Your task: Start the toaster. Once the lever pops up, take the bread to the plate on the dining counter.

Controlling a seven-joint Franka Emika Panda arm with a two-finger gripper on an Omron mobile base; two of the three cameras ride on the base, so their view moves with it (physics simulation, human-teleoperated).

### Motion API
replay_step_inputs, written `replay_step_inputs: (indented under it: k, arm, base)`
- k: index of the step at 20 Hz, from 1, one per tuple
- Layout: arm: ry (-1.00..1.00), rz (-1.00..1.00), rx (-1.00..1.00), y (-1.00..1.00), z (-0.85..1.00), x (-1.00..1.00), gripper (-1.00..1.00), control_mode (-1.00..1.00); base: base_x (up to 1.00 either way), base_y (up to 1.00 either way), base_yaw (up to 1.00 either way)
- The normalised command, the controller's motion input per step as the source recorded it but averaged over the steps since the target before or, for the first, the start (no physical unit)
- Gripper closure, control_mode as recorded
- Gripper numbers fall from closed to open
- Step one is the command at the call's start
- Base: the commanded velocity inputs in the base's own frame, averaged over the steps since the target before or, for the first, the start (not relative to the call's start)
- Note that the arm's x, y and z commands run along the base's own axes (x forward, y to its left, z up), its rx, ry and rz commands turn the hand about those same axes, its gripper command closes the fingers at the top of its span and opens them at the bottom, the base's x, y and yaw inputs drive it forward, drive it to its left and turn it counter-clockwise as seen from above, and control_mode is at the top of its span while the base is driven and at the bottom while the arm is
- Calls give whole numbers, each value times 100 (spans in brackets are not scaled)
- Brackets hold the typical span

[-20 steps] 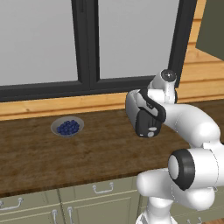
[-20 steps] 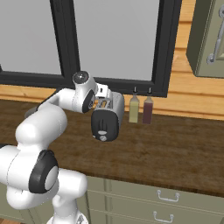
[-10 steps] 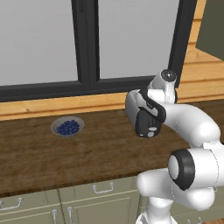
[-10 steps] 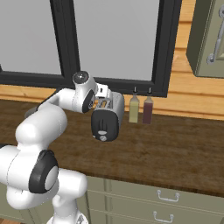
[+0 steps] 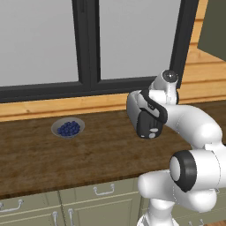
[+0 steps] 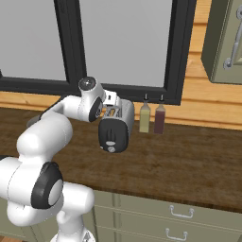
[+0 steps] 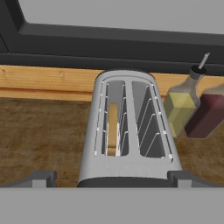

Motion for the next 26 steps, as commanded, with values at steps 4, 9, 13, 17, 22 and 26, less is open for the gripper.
replay_step_inputs:
  k: [4,9,13,17,22,26]
  arm:
    - [0,0,0,0,0,0,-100,-100]
    - [0,0,0,0,0,0,-100,-100]
    - [0,0,0,0,0,0,-100,-100]
    - [0,0,0,0,0,0,-100,-100]
    - [0,0,0,0,0,0,-100,-100]
    - [0,0,0,0,0,0,-100,-100]
  base:
    - [0,0,0]
    - [0,0,0]
    - [0,0,0]
    - [0,0,0]
    - [0,0,0]
    - [0,0,0]
